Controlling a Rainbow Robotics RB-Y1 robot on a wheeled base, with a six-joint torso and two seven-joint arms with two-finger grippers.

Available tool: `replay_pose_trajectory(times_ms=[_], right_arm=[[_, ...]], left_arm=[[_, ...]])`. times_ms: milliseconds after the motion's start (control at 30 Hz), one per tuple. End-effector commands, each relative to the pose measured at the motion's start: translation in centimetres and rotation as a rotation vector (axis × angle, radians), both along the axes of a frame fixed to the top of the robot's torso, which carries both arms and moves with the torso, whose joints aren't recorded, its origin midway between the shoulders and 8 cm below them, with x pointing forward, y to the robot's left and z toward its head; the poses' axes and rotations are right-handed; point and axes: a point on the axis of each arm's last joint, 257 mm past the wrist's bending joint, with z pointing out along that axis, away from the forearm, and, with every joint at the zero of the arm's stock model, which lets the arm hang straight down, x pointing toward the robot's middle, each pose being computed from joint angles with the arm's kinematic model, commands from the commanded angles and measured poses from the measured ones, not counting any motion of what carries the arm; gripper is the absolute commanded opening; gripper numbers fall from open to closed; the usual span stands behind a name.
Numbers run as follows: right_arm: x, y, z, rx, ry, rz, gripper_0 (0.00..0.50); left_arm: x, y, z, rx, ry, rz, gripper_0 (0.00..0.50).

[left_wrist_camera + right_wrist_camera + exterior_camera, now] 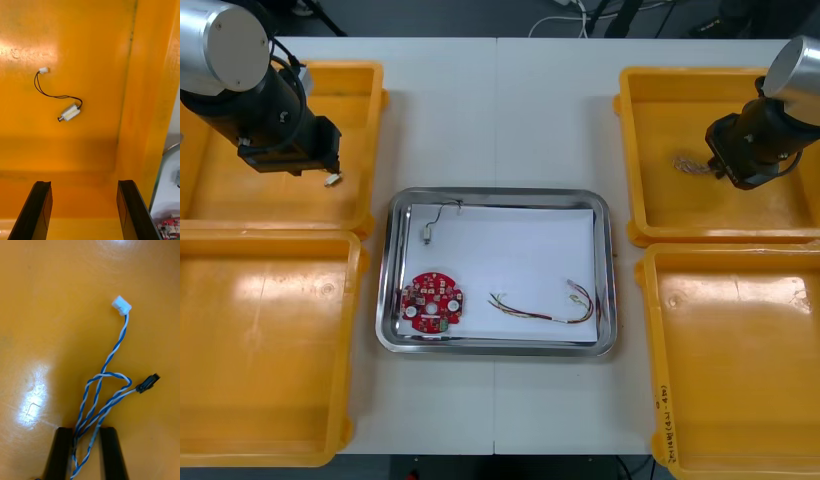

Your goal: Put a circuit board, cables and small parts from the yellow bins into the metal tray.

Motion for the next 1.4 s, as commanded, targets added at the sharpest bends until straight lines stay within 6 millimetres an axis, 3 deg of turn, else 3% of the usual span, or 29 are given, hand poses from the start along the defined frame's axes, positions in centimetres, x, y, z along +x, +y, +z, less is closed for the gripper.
replay_pose_trajectory(times_ms=[33, 333, 800, 1400], right_arm=[[-2.3, -0.5, -4.8, -0.018, 0.061, 0.021, 0.000], [-2.7, -0.6, -4.6, -0.038, 0.087, 0.053, 0.000], [-4.5, -1.2, 3.9, -0.111, 0.206, 0.190, 0.000], [-8.6, -0.2, 12.0, -0.183, 0.299, 0.316, 0.000]], left_arm=[[2.7, 2.3, 4.2, 0.058, -0.113, -0.053, 0.500], [4.7, 2.6, 3.6, 0.055, -0.166, -0.063, 0.500], [6.0, 2.7, 0.7, 0.081, -0.168, -0.075, 0.500], [6.6, 2.6, -1.7, 0.108, -0.166, -0.087, 0.500]])
